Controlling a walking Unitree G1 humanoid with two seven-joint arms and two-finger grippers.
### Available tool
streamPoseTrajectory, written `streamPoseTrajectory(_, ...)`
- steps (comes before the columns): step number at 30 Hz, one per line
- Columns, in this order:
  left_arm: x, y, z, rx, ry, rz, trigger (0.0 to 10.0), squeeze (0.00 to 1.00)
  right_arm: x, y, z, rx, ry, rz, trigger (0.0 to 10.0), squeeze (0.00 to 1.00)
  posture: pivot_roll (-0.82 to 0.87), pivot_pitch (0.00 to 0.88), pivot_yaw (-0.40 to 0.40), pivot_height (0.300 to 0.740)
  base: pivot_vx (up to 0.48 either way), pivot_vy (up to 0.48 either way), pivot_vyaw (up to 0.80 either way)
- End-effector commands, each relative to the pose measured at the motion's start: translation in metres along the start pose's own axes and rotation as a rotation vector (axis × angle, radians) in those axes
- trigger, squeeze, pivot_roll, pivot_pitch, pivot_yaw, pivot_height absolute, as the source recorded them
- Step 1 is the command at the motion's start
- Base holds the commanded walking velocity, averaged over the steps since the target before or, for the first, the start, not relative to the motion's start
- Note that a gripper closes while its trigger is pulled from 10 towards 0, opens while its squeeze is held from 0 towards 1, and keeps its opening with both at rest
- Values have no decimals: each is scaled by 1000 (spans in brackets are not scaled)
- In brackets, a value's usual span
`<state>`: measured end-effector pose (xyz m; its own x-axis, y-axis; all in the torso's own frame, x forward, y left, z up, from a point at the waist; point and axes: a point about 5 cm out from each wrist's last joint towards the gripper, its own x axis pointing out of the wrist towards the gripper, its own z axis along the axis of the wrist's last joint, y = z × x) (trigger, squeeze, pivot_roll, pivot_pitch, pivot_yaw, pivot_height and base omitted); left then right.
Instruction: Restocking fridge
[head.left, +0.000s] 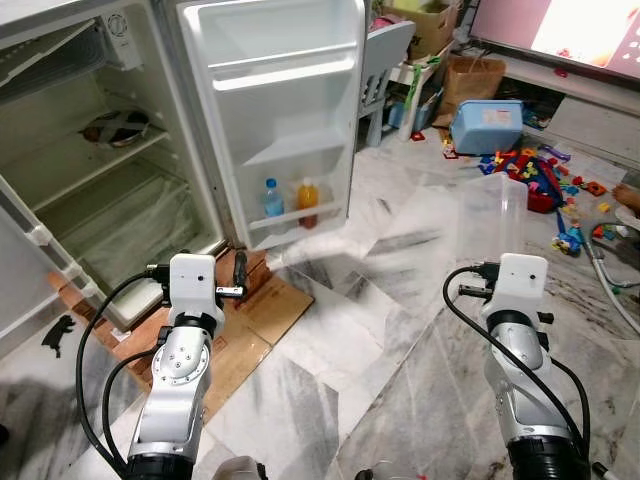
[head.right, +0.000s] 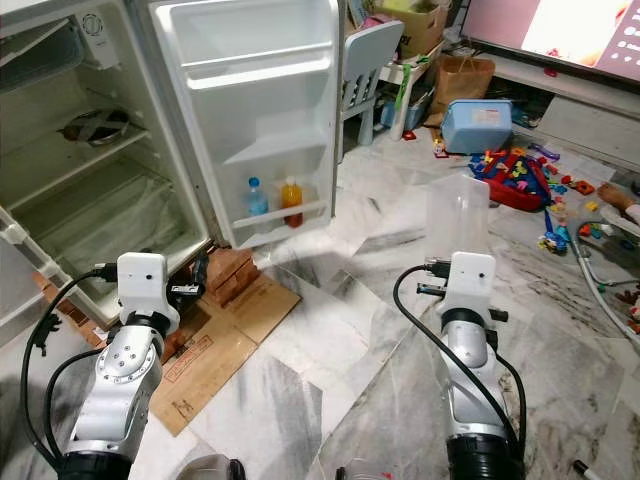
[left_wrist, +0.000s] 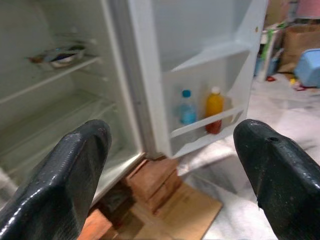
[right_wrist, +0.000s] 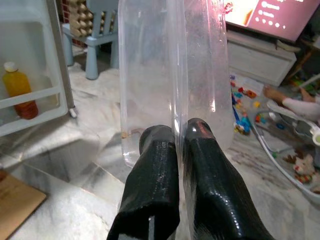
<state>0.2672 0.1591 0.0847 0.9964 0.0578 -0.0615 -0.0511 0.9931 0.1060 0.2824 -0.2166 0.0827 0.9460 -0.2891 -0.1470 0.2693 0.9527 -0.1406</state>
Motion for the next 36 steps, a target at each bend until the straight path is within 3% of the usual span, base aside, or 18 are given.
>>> streamPoseTrajectory(1, -1, 4, 5, 13, -13, 28, 10000, 0, 0, 3, 0, 4, -2, 13, 10000, 0, 21, 37, -15, 740, 0, 0, 0)
streamPoseTrajectory(3, -2, 16, 2, 22, 16, 114, 10000, 0, 1, 4, 0, 13, -3, 20, 10000, 0, 21, 37, -15, 740, 0, 0, 0)
streamPoseTrajectory(11, -2, 27, -1, 54, 36, 184, 10000, 0, 2, 5, 0, 21, -12, 35, 10000, 0, 22, 25, -13, 740, 0, 0, 0)
streamPoseTrajectory(16, 1, 42, -3, 74, 48, 256, 10000, 0, 2, 14, 5, 48, -39, 110, 10000, 0, 25, 23, -12, 740, 0, 0, 0)
streamPoseTrajectory(20, 4, 60, -6, 79, 71, 344, 10000, 0, 4, 31, 12, 68, -55, 225, 10000, 0, 36, 22, -12, 740, 0, 0, 761)
streamPoseTrajectory(27, 5, 59, -6, 60, 67, 341, 10000, 0, 1, 50, 12, 105, -32, 371, 10000, 0, 34, 28, -12, 740, 0, 0, 763)
streamPoseTrajectory(36, 5, 57, -7, 40, 75, 341, 10000, 0, 0, 60, 13, 119, -10, 494, 10000, 0, 30, 31, -10, 740, 0, 0, 763)
